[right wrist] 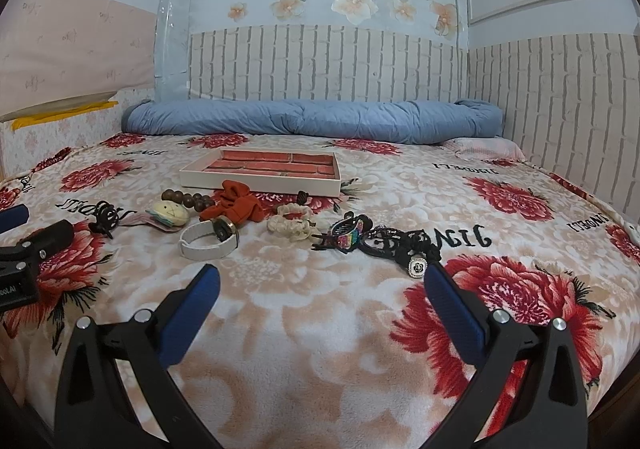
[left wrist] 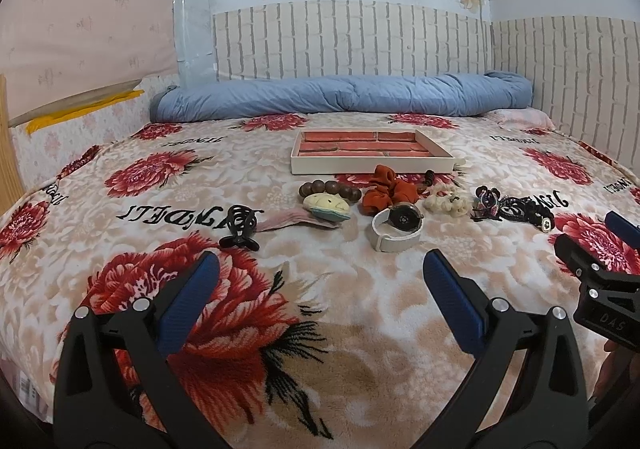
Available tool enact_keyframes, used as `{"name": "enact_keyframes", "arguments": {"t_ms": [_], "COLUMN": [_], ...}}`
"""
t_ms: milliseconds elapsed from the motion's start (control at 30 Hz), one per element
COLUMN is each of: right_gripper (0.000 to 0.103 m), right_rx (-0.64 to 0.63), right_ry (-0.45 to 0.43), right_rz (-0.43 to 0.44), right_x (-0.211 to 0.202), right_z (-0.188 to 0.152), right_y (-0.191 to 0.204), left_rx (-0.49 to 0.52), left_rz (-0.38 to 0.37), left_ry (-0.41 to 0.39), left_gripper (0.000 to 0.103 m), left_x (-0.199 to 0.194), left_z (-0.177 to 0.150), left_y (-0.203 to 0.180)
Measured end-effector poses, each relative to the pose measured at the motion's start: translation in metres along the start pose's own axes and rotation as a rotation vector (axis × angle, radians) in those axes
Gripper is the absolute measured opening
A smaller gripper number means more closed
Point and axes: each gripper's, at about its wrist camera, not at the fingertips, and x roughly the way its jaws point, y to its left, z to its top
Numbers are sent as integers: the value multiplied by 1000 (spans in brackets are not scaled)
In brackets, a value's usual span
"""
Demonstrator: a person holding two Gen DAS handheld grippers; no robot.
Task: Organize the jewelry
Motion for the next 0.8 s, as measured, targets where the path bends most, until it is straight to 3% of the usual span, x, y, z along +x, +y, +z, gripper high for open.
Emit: {"name": "enact_keyframes", "arguments": {"t_ms": [800], "right_gripper": [99], "right_rx": [4], "right_ry": [3], "right_rz": [3], "right_x": [1], "right_z": [0], "right_y": [0], "left_rx": [-11], "left_rz": [-16], "left_ry": [15], "left_gripper": [98], "left_x": [4], "left_z": [0], "left_y": [2]}}
